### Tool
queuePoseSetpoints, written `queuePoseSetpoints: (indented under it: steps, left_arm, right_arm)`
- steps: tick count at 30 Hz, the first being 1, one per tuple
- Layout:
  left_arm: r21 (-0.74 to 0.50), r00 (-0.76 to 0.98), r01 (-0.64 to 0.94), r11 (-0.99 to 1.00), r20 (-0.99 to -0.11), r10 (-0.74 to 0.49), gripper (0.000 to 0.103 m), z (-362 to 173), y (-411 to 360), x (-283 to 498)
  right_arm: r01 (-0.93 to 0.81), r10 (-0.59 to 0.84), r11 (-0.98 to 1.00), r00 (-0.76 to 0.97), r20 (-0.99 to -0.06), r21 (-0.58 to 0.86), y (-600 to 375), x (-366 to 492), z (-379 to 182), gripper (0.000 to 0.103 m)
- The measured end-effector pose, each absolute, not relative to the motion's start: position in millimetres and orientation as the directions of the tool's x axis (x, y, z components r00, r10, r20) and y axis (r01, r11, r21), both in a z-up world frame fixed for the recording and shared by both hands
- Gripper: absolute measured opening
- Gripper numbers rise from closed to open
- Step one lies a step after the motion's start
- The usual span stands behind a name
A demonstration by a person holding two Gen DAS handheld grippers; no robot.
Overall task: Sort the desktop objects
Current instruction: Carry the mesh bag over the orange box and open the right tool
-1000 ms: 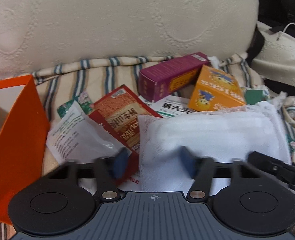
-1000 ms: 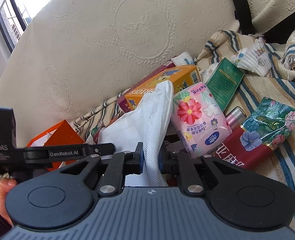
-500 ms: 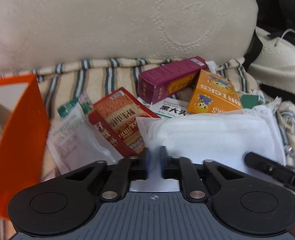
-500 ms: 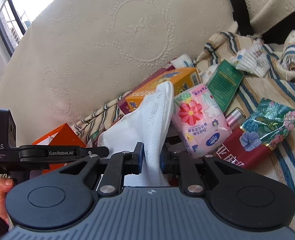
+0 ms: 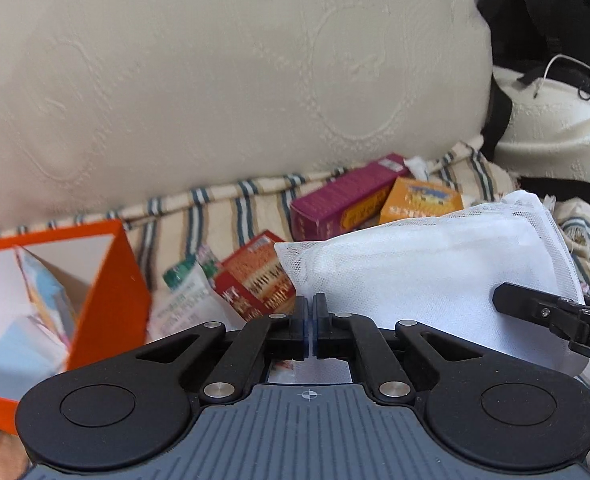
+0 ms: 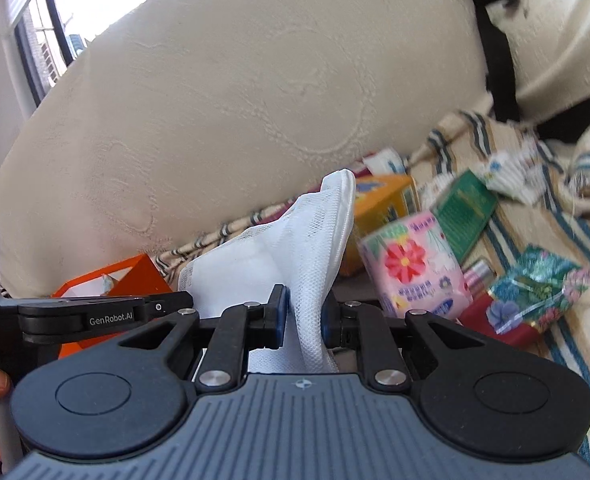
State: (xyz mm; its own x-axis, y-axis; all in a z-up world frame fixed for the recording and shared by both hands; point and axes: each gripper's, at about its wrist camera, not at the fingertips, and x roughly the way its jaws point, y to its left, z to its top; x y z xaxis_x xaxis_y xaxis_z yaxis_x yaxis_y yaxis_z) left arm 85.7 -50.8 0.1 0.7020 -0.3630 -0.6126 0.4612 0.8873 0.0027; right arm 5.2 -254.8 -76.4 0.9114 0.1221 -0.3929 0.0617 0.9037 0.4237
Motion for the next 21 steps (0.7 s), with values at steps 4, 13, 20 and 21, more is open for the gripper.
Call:
queuePoseSetpoints:
  steps: [4, 13, 20, 21]
  left_arm:
    - [0.037, 0.744, 0.433, 0.901, -0.579, -0.334, 0.0, 13, -46, 77]
    - [0.062, 0.809, 0.342, 0.938, -0.527, -0.26, 0.0, 39, 2, 74]
    - [0.061, 0.854, 0.225, 0.972, -0.492, -0.167, 0.0, 56, 64, 85]
    - [0.059, 0.859, 0.207, 0.976, -0.488, -0.153, 0.0, 58, 74, 87]
  right_arm:
    - [0.043, 0.108, 0.925, 0.922, -0.372, 0.376, -241, 7, -65, 0.018]
    - [-0.051, 0.176, 0.932, 0.93, -0.323, 0.359, -203, 31, -42, 0.018]
    - [-0.153, 0.263, 0.926, 0.916, -0.301, 0.345, -152, 67, -28, 0.018]
    - [-0.168, 0.276, 0.925, 0.914, -0.298, 0.341, -142, 74, -26, 0.018]
